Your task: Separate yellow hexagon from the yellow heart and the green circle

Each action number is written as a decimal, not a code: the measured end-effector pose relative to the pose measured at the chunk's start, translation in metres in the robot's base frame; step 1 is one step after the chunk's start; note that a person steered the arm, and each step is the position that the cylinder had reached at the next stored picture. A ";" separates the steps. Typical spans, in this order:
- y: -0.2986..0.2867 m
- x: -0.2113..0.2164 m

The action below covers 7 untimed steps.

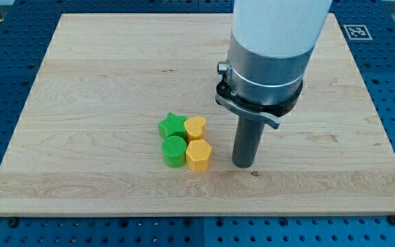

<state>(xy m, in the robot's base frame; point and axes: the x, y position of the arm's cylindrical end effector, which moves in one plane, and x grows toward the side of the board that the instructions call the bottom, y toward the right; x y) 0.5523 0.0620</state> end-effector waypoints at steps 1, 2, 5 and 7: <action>0.000 0.002; 0.000 0.005; -0.030 0.047; -0.104 0.037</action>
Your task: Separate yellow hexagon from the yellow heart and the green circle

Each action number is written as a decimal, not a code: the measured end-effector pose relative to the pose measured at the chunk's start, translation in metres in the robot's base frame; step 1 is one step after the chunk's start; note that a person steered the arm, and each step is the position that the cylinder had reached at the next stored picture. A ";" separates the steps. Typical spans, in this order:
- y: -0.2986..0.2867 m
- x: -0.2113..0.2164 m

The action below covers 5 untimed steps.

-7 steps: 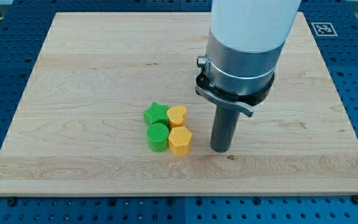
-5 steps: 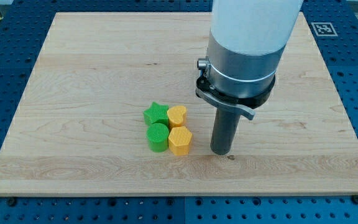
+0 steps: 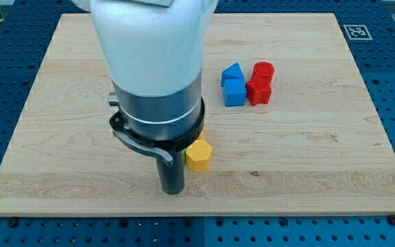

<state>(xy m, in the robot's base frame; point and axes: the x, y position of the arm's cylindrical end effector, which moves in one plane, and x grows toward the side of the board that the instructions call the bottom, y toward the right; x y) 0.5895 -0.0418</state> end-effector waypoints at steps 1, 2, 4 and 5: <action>0.016 -0.002; 0.016 -0.002; 0.016 -0.026; 0.040 -0.027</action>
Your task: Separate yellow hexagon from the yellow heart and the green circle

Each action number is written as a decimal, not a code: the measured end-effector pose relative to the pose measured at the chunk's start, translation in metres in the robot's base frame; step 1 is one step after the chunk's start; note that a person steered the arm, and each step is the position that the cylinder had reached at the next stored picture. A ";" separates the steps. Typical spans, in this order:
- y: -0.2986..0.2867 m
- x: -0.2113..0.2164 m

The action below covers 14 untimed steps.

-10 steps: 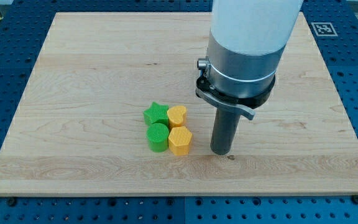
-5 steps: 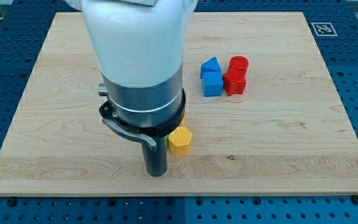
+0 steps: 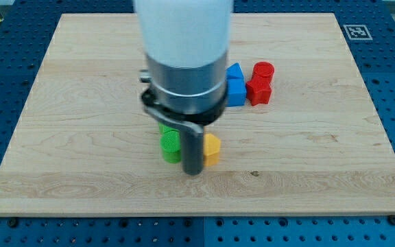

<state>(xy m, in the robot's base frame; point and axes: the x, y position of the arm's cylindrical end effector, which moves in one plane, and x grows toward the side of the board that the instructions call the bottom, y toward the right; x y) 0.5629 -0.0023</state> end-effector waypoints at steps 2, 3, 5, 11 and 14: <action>0.002 0.000; -0.008 -0.002; -0.025 -0.009; 0.073 -0.026; 0.044 -0.058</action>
